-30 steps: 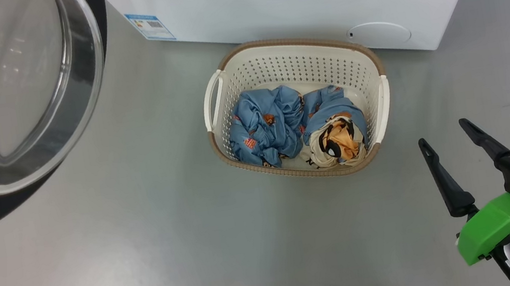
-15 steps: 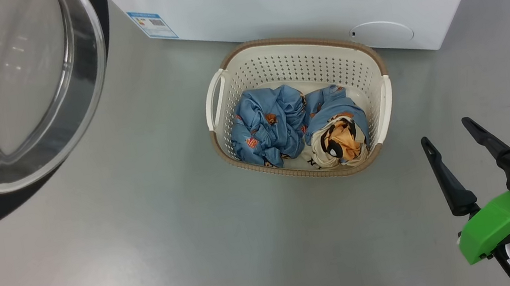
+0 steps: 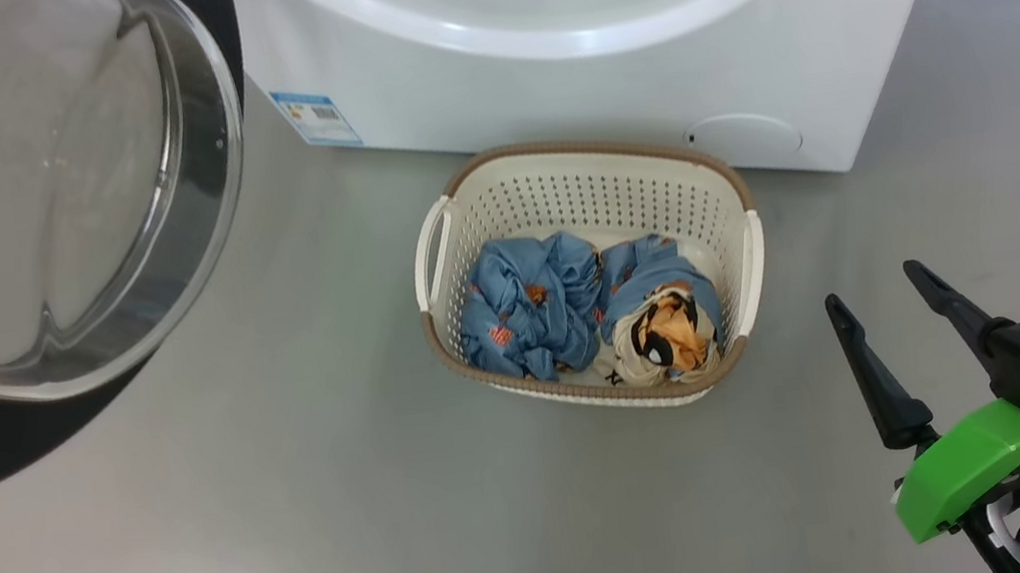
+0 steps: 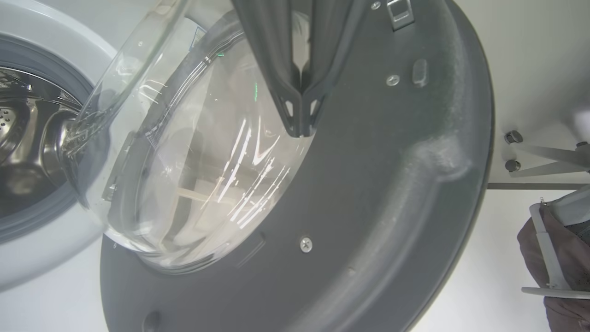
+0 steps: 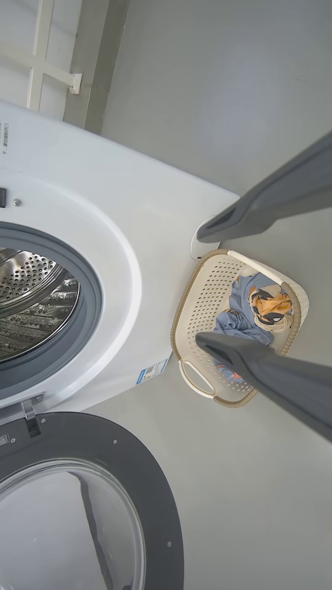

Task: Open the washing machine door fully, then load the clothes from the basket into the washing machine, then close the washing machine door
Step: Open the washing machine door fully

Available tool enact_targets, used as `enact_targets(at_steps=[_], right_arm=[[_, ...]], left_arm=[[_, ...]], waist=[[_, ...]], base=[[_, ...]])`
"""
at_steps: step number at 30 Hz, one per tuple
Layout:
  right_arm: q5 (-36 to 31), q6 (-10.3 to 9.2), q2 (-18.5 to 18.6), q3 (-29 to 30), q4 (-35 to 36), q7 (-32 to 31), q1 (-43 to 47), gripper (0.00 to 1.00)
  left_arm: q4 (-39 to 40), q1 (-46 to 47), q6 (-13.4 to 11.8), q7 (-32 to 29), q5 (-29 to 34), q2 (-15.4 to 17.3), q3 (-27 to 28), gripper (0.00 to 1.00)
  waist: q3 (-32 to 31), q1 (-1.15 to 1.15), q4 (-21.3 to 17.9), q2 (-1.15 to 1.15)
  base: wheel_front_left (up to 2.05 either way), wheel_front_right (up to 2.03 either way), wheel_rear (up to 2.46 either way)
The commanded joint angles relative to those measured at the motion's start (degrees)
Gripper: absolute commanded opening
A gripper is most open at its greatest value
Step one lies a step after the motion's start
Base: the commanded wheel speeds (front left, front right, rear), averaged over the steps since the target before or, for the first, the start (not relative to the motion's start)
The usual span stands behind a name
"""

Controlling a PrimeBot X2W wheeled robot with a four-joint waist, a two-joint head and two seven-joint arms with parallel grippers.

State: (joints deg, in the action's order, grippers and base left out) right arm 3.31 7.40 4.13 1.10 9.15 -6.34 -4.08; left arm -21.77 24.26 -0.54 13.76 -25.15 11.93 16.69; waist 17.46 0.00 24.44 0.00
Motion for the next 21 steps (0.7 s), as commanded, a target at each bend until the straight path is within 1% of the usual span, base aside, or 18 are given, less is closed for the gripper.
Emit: enact_targets(at_steps=[1, 8, 12, 21], right_arm=[[0.61, 0.09, -0.48, -1.33, 1.01, 0.7, -0.83, 1.0], [1.64, 0.09, -1.0, -0.57, -1.69, 3.3, -0.32, 1.0], [2.17, 0.09, -1.14, -0.61, -3.05, 4.51, 0.67, 1.0], [4.86, 0.09, -1.23, -0.61, -4.64, 6.89, 2.48, 1.0]], left_arm=[[2.28, -1.1, 0.2, -0.41, 0.94, 2.8, 1.15, 0.0], [6.77, -6.22, 2.18, -2.85, 4.28, 1.86, -4.78, 0.0], [9.08, -9.05, 3.05, -3.87, 5.91, 0.72, -8.28, 0.0], [16.61, -17.41, 4.18, -7.15, 8.81, -2.0, -15.88, 0.0]], waist=[[-2.41, 0.0, -0.95, 0.0], [-7.2, 0.0, -2.9, 0.0], [-9.72, 0.0, -4.41, 0.0], [-13.98, 0.0, -9.54, 0.0]], base=[[0.0, 0.0, 0.0], [0.0, 0.0, 0.0], [0.0, 0.0, 0.0], [0.0, 0.0, 0.0]])
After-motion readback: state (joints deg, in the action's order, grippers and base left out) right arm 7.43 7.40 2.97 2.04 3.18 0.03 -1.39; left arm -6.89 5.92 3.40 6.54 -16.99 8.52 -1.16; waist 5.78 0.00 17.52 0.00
